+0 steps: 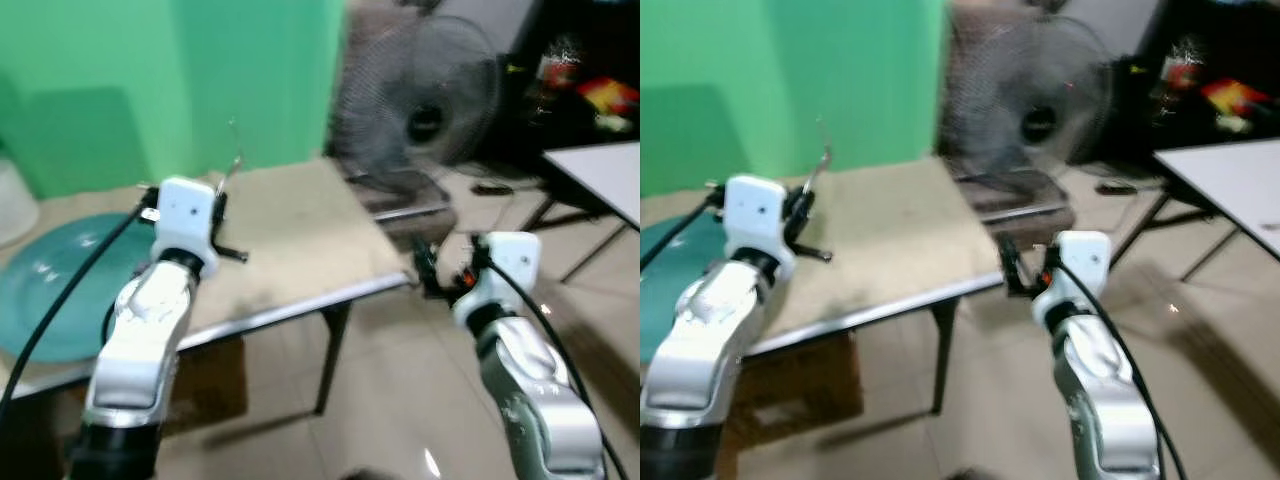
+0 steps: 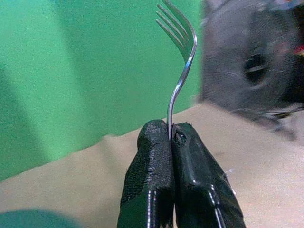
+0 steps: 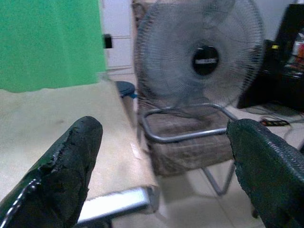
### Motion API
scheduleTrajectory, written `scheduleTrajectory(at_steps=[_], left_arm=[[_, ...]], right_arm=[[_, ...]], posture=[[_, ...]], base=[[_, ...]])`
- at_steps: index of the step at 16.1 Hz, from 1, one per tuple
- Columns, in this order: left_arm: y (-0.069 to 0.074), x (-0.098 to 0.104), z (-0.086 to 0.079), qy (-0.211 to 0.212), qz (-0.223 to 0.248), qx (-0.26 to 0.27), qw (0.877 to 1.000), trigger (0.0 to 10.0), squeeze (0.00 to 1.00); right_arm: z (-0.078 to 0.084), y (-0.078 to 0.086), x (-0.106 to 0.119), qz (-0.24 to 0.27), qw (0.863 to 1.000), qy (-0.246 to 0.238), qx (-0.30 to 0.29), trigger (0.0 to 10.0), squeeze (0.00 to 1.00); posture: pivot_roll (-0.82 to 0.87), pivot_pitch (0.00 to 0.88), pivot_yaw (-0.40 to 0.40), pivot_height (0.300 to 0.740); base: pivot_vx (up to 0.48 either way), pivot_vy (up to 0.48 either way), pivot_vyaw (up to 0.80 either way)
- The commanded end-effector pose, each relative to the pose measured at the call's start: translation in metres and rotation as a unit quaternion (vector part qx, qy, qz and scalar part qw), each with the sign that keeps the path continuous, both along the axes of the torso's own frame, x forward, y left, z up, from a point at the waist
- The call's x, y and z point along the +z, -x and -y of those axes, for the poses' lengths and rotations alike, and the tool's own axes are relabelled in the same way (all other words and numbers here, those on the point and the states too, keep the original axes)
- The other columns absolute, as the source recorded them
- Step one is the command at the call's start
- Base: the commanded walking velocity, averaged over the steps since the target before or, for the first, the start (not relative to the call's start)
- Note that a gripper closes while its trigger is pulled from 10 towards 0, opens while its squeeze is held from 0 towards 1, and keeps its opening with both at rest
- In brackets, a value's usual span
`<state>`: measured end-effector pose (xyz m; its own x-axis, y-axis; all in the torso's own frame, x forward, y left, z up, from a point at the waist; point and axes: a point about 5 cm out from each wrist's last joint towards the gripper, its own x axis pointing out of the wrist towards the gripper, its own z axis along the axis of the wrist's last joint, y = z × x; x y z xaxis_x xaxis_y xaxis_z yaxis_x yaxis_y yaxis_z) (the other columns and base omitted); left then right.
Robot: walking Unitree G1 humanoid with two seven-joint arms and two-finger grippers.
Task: Setting the table
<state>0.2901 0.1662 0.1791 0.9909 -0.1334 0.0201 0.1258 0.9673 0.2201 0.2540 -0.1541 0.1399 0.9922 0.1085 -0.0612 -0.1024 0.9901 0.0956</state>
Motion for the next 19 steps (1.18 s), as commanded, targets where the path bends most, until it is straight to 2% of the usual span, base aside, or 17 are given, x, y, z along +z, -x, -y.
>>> scheduleTrajectory(at_steps=[1,16,19], left_arm=[[-0.0010,0.0027,0.0048,0.001,0.006,-0.007,1.000,10.0,0.00],[-0.0021,-0.0030,0.0112,0.004,0.000,-0.021,1.000,10.0,0.00],[-0.0010,-0.0046,0.0128,0.011,-0.004,-0.025,1.000,10.0,0.00]], right_arm=[[0.0032,-0.0011,0.0032,0.005,1.000,0.001,-0.004,10.0,0.00],[0.0084,0.0009,0.0047,0.006,1.000,0.008,-0.015,10.0,0.00],[0.0097,0.0010,0.0055,0.006,1.000,0.006,-0.019,10.0,0.00]], posture=[[0.04,0.000,-0.040,0.740],[0.02,0.000,-0.045,0.740],[0.02,0.000,-0.047,0.740]], base=[[0.000,-0.244,-0.80],[0.000,-0.246,-0.80],[0.000,0.000,-0.61]])
